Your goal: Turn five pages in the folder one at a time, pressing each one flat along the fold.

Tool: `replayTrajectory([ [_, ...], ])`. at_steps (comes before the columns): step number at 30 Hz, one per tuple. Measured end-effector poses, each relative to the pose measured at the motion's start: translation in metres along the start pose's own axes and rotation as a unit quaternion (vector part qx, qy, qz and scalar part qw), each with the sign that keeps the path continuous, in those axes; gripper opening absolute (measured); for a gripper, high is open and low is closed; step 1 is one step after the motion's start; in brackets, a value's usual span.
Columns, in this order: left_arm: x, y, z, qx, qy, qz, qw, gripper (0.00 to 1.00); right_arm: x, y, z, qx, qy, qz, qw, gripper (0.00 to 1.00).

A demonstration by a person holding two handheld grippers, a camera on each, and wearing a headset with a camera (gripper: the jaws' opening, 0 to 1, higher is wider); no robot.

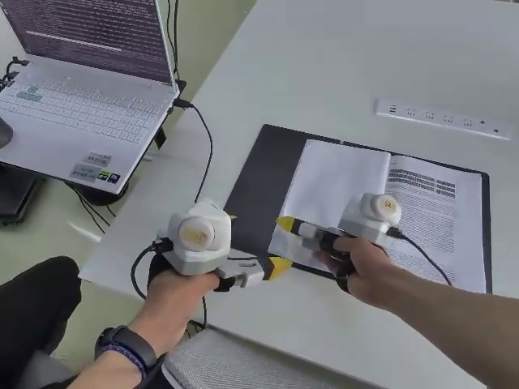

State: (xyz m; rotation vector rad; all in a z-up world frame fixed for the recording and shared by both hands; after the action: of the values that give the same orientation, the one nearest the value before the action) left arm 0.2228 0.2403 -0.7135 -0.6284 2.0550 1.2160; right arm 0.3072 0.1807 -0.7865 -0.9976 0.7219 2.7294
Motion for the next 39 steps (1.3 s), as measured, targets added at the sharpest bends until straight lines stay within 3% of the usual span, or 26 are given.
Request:
replayTrajectory([
  [7, -0.001, -0.007, -0.007, 0.009, -0.012, 0.007, 0.9999, 0.74, 0.0, 0.007, 0.01, -0.028, 0.007, 0.007, 0.9995, 0.41],
  [10, -0.002, -0.014, -0.007, 0.012, -0.014, 0.009, 0.9998, 0.72, 0.0, 0.017, 0.014, -0.043, 0.032, 0.014, 0.9985, 0.48],
  [14, -0.003, -0.022, -0.007, 0.012, -0.016, 0.013, 0.9997, 0.69, -0.008, 0.031, 0.013, -0.05, 0.036, -0.005, 0.9981, 0.5],
  [20, -0.006, -0.034, -0.006, 0.016, -0.027, 0.019, 0.9993, 0.58, -0.021, 0.053, 0.008, -0.042, 0.054, -0.022, 0.9974, 0.48],
  [22, -0.004, -0.038, -0.007, 0.025, -0.029, 0.022, 0.999, 0.5, -0.025, 0.062, 0.003, -0.032, 0.079, -0.025, 0.9961, 0.47],
  [26, 0.0, -0.045, -0.007, 0.026, -0.036, 0.03, 0.9986, 0.4, -0.03, 0.083, -0.003, -0.024, 0.09, -0.034, 0.9951, 0.46],
  [29, 0.003, -0.052, -0.006, 0.026, -0.038, 0.034, 0.9983, 0.32, -0.032, 0.097, -0.009, -0.013, 0.088, -0.047, 0.9949, 0.46],
  [37, 0.012, -0.07, -0.003, 0.022, -0.04, 0.054, 0.9975, 0.21, -0.034, 0.121, -0.016, 0.005, 0.09, -0.062, 0.994, 0.46],
  [39, 0.016, -0.074, -0.004, 0.019, -0.056, 0.06, 0.9965, 0.2, -0.034, 0.127, -0.017, 0.01, 0.088, -0.065, 0.9939, 0.47],
])
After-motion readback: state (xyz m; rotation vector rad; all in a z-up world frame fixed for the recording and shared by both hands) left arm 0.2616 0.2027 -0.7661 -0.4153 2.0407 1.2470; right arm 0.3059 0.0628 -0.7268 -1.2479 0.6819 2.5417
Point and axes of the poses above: the centre of the closed fingertips' face, and the gripper's own axes: y roughly backward along the fingers, z roughly to its left, x roughly out of its underside, the point moved 4 cm from there along y, roughly backward along the fingers, and after that the axes turned 13 degrees about y, right-handed, at the moved point
